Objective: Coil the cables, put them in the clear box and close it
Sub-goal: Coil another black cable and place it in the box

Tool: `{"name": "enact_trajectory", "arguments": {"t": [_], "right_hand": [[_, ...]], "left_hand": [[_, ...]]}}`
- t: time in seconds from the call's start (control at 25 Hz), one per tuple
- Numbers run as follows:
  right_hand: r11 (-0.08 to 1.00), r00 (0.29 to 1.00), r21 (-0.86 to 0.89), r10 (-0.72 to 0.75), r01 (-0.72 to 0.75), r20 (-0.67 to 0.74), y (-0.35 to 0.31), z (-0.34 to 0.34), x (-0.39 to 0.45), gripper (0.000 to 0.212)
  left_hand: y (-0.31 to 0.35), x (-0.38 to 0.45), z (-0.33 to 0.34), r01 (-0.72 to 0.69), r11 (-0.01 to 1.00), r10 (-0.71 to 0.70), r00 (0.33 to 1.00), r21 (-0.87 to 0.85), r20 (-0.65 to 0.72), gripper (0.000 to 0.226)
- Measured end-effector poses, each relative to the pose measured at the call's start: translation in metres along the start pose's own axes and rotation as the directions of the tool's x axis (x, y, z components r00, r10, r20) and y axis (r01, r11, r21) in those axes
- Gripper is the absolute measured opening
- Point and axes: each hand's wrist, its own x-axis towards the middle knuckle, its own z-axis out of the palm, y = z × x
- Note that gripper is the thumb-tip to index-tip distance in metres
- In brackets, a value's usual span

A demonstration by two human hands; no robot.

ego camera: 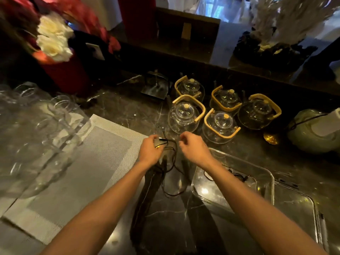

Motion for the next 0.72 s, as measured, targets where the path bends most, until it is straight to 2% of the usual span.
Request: {"name": "enact_trajectory", "arguments": {"t": [0.08, 0.16, 0.28, 0.36, 0.48, 0.6, 0.68, 0.72], "right_hand": [[0.999, 0.999, -0.047, 0.015, -0.013, 0.045, -0.001, 0.013, 0.019, 0.028], [0.994, 0.993, -0.097, 0.065, -0.055, 0.094, 0.000, 0.028, 0.040, 0.037], [0.971, 0.975, -0.191, 0.175, -0.147, 0.139, 0.005, 0.049, 0.059, 0.043], [0.948, 0.961, -0.249, 0.239, -0.199, 0.142, 0.009, 0.062, 0.067, 0.040], [0.940, 0.956, -0.243, 0.272, -0.240, 0.109, 0.011, 0.070, 0.070, 0.021], [0.949, 0.952, -0.144, 0.294, -0.280, 0.088, 0.010, 0.069, 0.065, 0.021], [0.911, 0.925, 0.167, 0.360, -0.377, 0.121, 0.012, 0.064, 0.060, 0.024], [0.831, 0.908, 0.365, 0.384, -0.420, 0.169, 0.010, 0.059, 0.056, 0.021]], "left_hand": [[-0.010, 0.008, 0.003, 0.035, 0.999, -0.035, 0.999, -0.007, -0.022, 0.048], [-0.014, 0.019, 0.005, 0.073, 0.997, -0.073, 0.997, -0.022, -0.026, 0.033], [-0.019, 0.029, 0.010, 0.118, 0.993, -0.117, 0.992, -0.020, 0.040, 0.012], [-0.024, 0.033, 0.015, 0.126, 0.992, -0.125, 0.990, -0.005, 0.071, 0.012], [-0.028, 0.029, 0.016, 0.118, 0.993, -0.119, 0.989, 0.014, 0.088, 0.014], [-0.036, 0.025, 0.016, 0.131, 0.991, -0.130, 0.982, -0.002, 0.134, 0.017], [-0.039, 0.017, 0.014, 0.161, 0.987, -0.156, 0.965, -0.008, 0.213, 0.020], [-0.039, 0.012, 0.013, 0.182, 0.983, -0.170, 0.947, -0.018, 0.273, 0.021]]}}
